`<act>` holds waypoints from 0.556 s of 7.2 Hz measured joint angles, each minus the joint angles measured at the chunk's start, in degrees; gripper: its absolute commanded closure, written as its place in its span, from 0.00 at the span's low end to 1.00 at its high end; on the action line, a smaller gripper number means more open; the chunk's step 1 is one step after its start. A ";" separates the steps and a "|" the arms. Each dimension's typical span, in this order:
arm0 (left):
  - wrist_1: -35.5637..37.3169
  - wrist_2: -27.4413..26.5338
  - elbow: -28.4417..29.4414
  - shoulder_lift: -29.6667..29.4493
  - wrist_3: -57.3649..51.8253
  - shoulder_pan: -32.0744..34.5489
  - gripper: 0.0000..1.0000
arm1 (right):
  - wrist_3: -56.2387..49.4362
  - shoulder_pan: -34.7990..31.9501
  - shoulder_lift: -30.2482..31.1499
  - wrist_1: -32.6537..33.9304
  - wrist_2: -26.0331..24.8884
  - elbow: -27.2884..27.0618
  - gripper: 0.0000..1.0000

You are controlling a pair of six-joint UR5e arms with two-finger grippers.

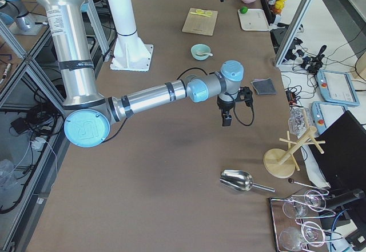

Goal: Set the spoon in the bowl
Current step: 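Lower the spoon into the bowl, open the left gripper, and withdraw both arms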

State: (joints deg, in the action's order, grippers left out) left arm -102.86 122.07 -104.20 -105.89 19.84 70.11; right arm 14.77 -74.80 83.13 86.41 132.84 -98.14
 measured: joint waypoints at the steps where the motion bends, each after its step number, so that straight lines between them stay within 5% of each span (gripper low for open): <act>1: -0.96 3.63 1.71 3.40 -3.18 6.56 0.02 | -1.99 -1.17 1.76 -0.06 0.09 -0.08 0.00; 4: -4.60 5.98 4.79 10.25 -4.84 15.28 0.02 | -8.91 -7.42 7.87 0.19 0.87 -0.64 0.00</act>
State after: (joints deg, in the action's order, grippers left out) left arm -107.46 128.06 -99.41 -95.64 14.99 85.39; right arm 5.86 -82.23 91.00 86.60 133.72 -98.79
